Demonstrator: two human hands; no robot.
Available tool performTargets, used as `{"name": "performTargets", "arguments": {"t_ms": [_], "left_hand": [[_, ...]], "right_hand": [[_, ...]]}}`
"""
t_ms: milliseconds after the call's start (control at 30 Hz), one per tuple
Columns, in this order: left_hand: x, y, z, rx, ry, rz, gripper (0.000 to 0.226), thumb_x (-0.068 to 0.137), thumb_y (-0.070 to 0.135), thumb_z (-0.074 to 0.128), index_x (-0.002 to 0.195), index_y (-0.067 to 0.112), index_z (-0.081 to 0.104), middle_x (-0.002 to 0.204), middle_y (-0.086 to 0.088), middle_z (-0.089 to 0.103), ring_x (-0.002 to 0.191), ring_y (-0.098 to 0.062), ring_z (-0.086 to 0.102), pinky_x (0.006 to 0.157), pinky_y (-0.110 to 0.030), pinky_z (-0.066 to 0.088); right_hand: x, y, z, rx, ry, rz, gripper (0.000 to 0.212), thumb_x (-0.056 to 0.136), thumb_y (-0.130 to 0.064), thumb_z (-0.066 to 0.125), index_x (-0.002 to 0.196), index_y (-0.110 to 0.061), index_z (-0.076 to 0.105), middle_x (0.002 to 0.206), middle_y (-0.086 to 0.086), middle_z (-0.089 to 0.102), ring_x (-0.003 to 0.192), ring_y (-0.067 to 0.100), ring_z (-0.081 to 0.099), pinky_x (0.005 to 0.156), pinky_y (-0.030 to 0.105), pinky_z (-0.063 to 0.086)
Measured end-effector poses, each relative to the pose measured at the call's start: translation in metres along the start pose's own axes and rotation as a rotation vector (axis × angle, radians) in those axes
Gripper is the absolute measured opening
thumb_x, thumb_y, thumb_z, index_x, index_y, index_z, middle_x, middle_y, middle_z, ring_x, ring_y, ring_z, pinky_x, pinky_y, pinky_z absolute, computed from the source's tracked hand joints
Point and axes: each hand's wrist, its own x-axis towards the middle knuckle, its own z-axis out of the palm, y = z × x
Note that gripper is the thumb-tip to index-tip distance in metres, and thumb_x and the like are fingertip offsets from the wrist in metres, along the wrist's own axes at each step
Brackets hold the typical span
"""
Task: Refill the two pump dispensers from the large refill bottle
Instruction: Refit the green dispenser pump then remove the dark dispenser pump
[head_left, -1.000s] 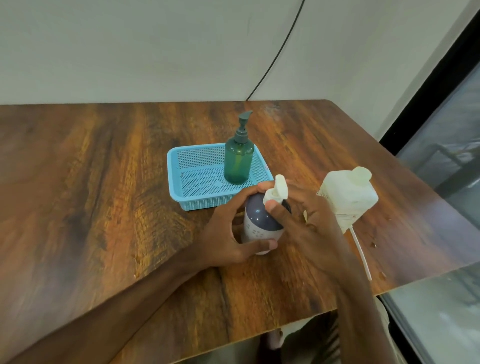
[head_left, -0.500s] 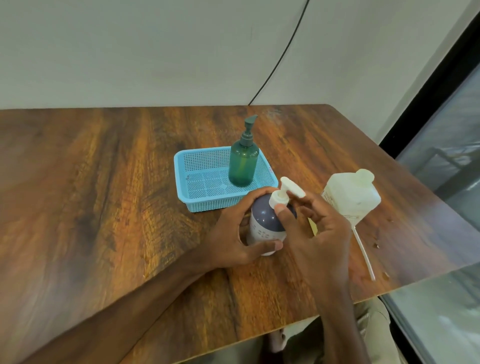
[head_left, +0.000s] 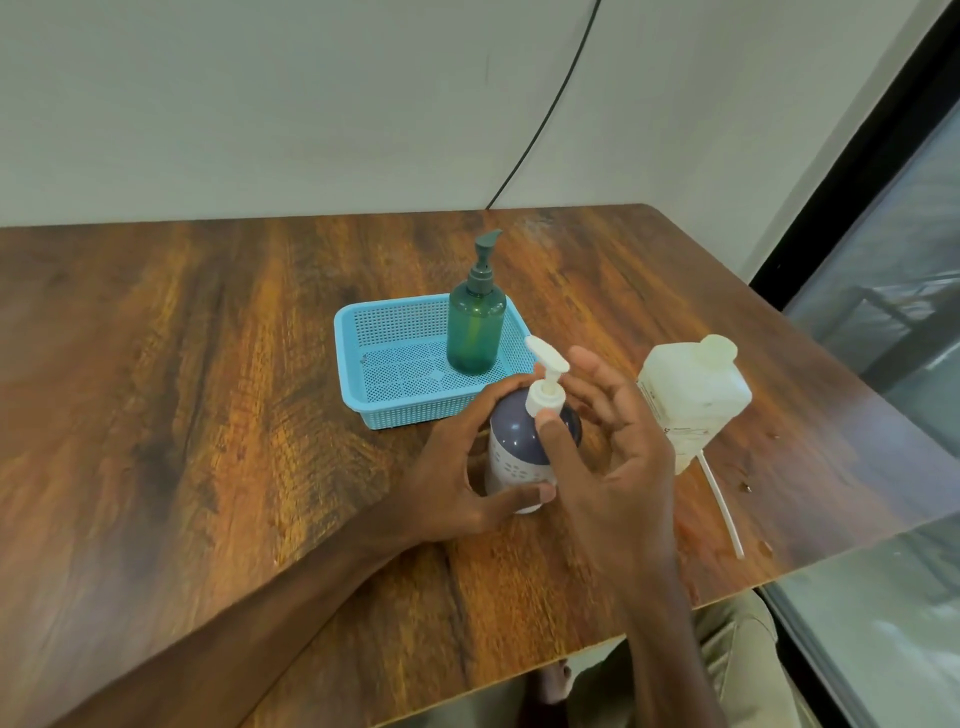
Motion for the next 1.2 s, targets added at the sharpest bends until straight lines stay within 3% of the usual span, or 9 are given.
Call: {"name": "performTargets", "arguments": {"t_ms": [133,300,433,500,633,733,900,1067,1200], "left_hand": [[-0.002,-0.003,0.000,0.018,-0.011,0.009,0.091,0.080,0.014,0.089,0.155,0.014,0.038,0.154,0.005,0.052,0.142,-0.010,0.054,0.108,-0.030,0.054],[-0.002,-0.001,0.000,0.010,-0.003,0.011,0.092,0.078,0.014,0.089,0.154,0.021,0.037,0.151,0.007,0.055,0.137,-0.010,0.059,0.104,-0.026,0.055],[-0.002,-0.007,-0.001,0.034,-0.007,0.005,0.092,0.081,0.016,0.088,0.157,0.009,0.038,0.154,-0.003,0.055,0.142,-0.018,0.056,0.109,-0.042,0.055],[-0.002,-0.007,-0.001,0.042,-0.008,-0.004,0.093,0.080,0.011,0.090,0.157,0.012,0.037,0.155,0.001,0.054,0.143,-0.015,0.054,0.110,-0.038,0.054],[-0.003,-0.003,0.000,-0.010,-0.014,-0.022,0.093,0.079,0.015,0.090,0.155,0.023,0.037,0.153,0.011,0.055,0.138,-0.011,0.059,0.100,-0.028,0.058],[-0.003,-0.005,0.000,-0.012,-0.023,-0.009,0.090,0.079,0.017,0.088,0.154,0.023,0.038,0.149,0.024,0.056,0.137,-0.008,0.059,0.099,-0.023,0.057],[-0.003,-0.008,0.000,0.002,-0.015,0.009,0.093,0.079,0.008,0.089,0.155,0.008,0.037,0.153,0.013,0.054,0.140,-0.007,0.056,0.105,-0.023,0.053],[-0.001,-0.004,0.002,-0.010,-0.007,0.029,0.089,0.079,0.024,0.088,0.153,0.024,0.039,0.150,0.018,0.056,0.138,-0.010,0.058,0.104,-0.022,0.053],[-0.001,-0.010,0.001,0.011,-0.014,0.026,0.092,0.078,0.010,0.089,0.154,0.016,0.038,0.151,0.015,0.056,0.139,-0.010,0.057,0.105,-0.023,0.053]], "right_hand": [[0.001,-0.004,0.004,0.027,0.048,-0.027,0.060,0.077,-0.035,0.086,0.130,-0.021,0.062,0.121,-0.015,0.069,0.117,0.012,0.067,0.089,0.027,0.060],[0.002,0.000,0.001,0.048,0.017,-0.035,0.045,0.089,-0.008,0.078,0.131,-0.017,0.063,0.121,-0.015,0.071,0.118,0.008,0.067,0.094,0.027,0.059],[0.001,0.000,-0.001,-0.055,-0.019,-0.075,0.053,0.084,-0.030,0.083,0.132,-0.022,0.062,0.133,-0.013,0.065,0.128,0.013,0.061,0.097,0.031,0.057],[0.002,-0.002,0.003,-0.056,0.041,-0.063,0.053,0.080,-0.036,0.086,0.126,-0.023,0.064,0.125,-0.011,0.066,0.120,0.014,0.065,0.091,0.029,0.059],[0.003,-0.001,0.000,0.032,0.027,-0.038,0.042,0.089,-0.015,0.079,0.128,-0.017,0.064,0.119,-0.016,0.070,0.114,0.004,0.068,0.086,0.020,0.059],[0.001,0.001,-0.003,-0.009,-0.063,-0.018,0.049,0.091,-0.021,0.077,0.136,-0.021,0.058,0.130,-0.017,0.066,0.123,0.006,0.063,0.090,0.030,0.060],[0.003,0.001,0.005,-0.007,0.059,-0.005,0.049,0.083,-0.027,0.086,0.126,-0.023,0.062,0.120,-0.014,0.068,0.117,0.012,0.066,0.089,0.033,0.061],[0.002,0.004,-0.006,0.088,-0.085,0.002,0.050,0.095,-0.007,0.069,0.141,-0.017,0.053,0.131,-0.011,0.068,0.126,0.008,0.062,0.100,0.035,0.057],[0.004,0.003,0.000,0.019,-0.028,-0.032,0.056,0.083,-0.020,0.085,0.133,-0.023,0.059,0.128,-0.012,0.064,0.124,0.013,0.062,0.094,0.029,0.058]]}}
